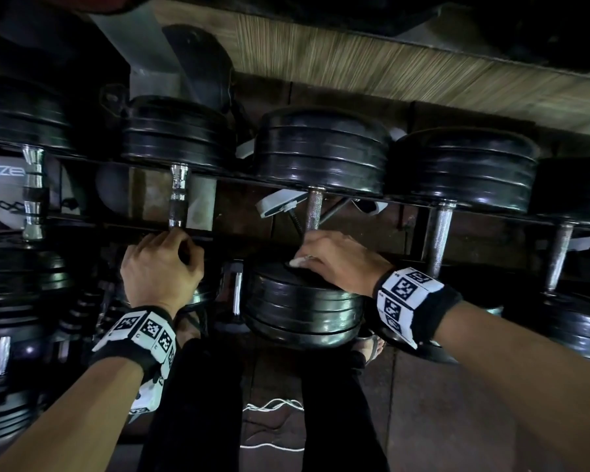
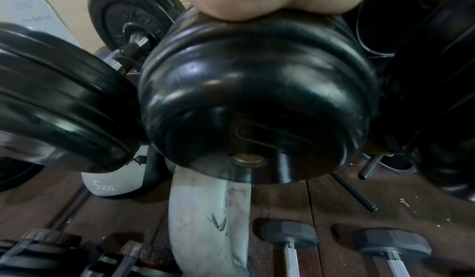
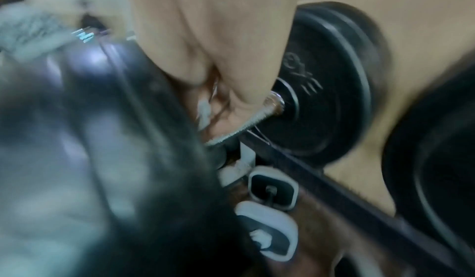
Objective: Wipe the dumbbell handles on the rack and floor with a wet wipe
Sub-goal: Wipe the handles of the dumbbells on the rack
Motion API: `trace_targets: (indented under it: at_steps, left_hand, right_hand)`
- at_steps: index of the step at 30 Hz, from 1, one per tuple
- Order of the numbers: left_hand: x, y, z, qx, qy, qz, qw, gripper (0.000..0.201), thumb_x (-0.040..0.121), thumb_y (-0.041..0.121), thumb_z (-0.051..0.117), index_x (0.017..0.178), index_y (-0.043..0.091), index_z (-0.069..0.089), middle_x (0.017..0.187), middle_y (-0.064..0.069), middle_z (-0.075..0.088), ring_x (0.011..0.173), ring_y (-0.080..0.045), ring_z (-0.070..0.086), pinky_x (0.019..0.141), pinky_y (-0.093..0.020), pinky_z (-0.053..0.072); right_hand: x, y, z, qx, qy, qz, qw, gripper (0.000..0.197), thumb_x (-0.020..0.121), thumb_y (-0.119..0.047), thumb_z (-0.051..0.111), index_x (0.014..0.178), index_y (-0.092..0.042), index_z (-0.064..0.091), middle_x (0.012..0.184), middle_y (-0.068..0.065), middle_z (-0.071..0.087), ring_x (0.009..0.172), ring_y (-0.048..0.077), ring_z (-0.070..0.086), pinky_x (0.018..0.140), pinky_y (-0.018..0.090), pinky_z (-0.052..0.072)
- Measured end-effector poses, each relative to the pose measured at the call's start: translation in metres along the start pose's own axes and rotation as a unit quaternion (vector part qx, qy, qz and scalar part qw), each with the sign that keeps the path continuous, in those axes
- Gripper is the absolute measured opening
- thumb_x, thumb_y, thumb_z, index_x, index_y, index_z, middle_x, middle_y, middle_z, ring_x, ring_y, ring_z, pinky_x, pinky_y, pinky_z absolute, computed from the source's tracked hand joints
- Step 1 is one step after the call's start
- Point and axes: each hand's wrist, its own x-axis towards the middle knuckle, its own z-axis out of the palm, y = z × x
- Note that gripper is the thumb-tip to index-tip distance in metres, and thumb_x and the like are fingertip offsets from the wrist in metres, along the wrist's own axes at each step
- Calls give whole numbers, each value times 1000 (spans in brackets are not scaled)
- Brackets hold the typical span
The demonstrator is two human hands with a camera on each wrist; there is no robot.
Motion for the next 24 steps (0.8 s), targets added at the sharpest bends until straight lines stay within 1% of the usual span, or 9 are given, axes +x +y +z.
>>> trace_targets:
  at_steps: [5,8,11,14,17,19,21,22,24]
  left_hand:
    - [0,2,-1,4,4,2,1000,14,81,22,58,72,13,65,63,-9,63,64,-34,59,58,-37,42]
    - [0,0,-1,6,0,2,1000,16,82,23,56,72,13,65,63,-9,63,64,-33,59,58,-37,41]
    - [0,3,-3,0,-17,-6,1000,19,83,25,54,73,14,66,64,-8,64,65,-32,60,60,-37,42]
    - [3,8,-5,-15,-54,-27,998,25,85,34,49,81,19,69,74,-5,70,74,-31,65,70,-40,43]
    - [-2,37,-9,-85,-118,-26,989,35,84,49,47,96,26,71,97,2,73,97,-27,66,89,-44,44]
    - [-4,69,-14,-244,-223,-51,943,49,80,64,46,105,30,71,103,13,73,106,-16,65,100,-43,45]
    - [-9,95,-15,-329,-334,-93,878,44,78,71,54,108,41,68,97,31,69,111,-3,60,111,-43,36]
    - [-9,102,-14,-334,-364,-97,864,38,78,72,56,107,48,65,95,38,66,112,0,58,114,-45,31]
    - [-6,105,-13,-333,-380,-84,859,37,70,78,52,100,60,62,94,40,65,114,1,58,114,-51,29]
  right_hand:
    - [-12,12,-5,-53,-39,44,997,23,100,-30,58,103,-12,73,103,2,64,99,21,62,87,34,48]
    - [-18,19,0,-18,15,167,986,23,97,-32,62,103,-13,74,105,9,69,106,28,61,92,36,47]
    - [-2,23,15,39,74,251,964,17,92,-24,68,98,-10,76,104,12,73,104,29,65,80,26,44]
    - [3,21,16,77,63,250,963,14,92,-20,70,97,-8,76,104,8,72,101,21,65,73,17,34]
    - [-15,18,6,143,63,237,959,21,92,-31,72,98,-11,78,102,2,74,99,14,65,75,18,38]
    - [-26,9,2,214,54,220,950,23,91,-37,72,100,-17,79,102,-4,75,101,8,65,87,19,44]
    - [-31,0,6,285,69,213,932,20,92,-34,71,103,-19,78,96,-9,75,97,3,65,93,19,45]
    - [-32,-4,7,316,80,210,922,18,93,-30,71,104,-17,78,92,-8,75,93,2,65,92,17,45]
    - [-33,-7,10,358,95,201,907,17,92,-24,73,106,-16,76,95,-3,76,96,2,66,97,19,44]
